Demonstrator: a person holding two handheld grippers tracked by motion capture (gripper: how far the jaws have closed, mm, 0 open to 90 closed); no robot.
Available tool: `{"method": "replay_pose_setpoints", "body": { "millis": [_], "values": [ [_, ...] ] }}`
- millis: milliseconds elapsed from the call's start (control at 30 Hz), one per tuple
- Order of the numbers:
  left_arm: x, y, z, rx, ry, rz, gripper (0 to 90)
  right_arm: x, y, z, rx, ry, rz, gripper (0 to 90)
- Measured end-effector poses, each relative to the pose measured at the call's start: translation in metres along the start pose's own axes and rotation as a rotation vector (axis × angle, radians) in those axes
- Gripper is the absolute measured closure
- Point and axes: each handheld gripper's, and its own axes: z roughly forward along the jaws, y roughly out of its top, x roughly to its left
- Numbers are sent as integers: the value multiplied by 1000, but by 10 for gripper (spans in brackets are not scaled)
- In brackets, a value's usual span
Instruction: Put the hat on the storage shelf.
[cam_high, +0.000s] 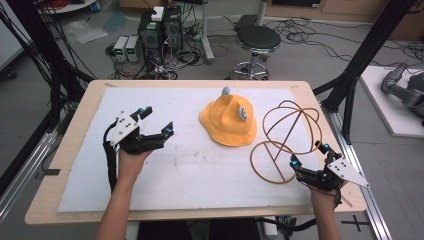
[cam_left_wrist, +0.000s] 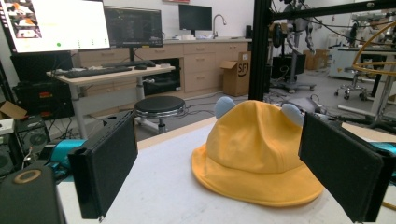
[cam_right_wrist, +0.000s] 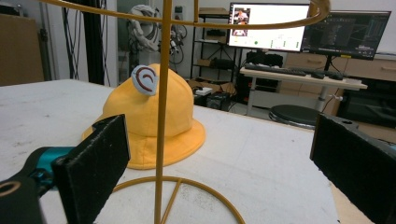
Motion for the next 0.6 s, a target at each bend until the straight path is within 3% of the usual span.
{"method": "replay_pose_setpoints", "body": {
  "millis": [600],
  "values": [
    [-27,10,80,102,-72,22,117,1,-1,-2,-7,5,-1,44]
  ]
}}
